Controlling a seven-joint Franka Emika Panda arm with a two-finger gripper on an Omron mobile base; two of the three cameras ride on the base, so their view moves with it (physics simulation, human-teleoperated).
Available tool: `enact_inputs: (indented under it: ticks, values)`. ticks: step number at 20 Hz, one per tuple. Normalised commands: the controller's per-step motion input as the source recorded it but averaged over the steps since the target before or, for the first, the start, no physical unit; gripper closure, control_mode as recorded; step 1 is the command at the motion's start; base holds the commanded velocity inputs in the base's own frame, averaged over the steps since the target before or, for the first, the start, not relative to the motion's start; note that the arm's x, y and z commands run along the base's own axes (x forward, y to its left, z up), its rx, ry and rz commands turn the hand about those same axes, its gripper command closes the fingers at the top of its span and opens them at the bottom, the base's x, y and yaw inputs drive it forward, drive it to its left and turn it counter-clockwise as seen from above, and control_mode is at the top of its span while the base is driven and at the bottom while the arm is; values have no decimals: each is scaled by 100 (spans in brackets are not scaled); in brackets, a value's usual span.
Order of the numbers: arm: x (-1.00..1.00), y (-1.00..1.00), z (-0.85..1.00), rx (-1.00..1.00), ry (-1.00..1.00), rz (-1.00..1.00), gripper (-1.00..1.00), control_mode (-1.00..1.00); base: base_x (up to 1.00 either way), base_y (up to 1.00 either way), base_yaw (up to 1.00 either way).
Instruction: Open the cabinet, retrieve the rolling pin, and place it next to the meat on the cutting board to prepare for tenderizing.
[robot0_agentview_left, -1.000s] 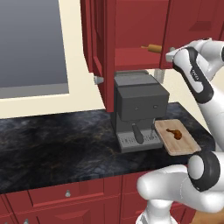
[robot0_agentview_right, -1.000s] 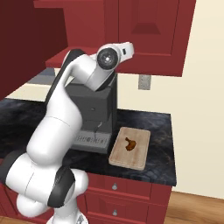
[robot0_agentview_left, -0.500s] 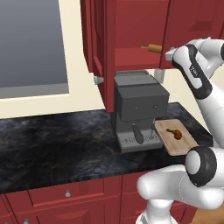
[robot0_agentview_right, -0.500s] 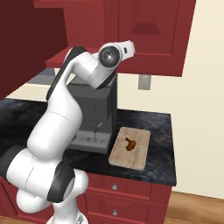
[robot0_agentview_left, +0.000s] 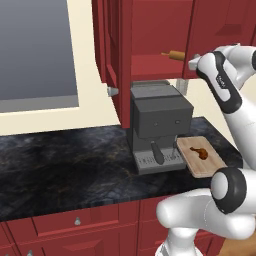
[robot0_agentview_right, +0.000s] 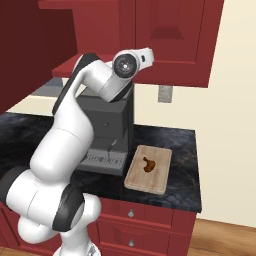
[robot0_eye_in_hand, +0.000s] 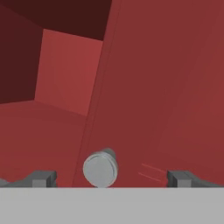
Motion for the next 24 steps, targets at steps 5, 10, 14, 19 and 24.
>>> enact_inputs:
  ticks: [5,10,14,19,24]
  values:
    - [5,3,0,0,0,0,-100,-100,0,0,0]
    - [9,4,0,0,0,0,-100,-100,0,0,0]
    - [11,6,0,0,0,0,-100,-100,0,0,0]
    - [11,13,0,0,0,0,-100,-100,0,0,0]
    - [11,16,-12,0,1,0,-100,-100,0,0,0]
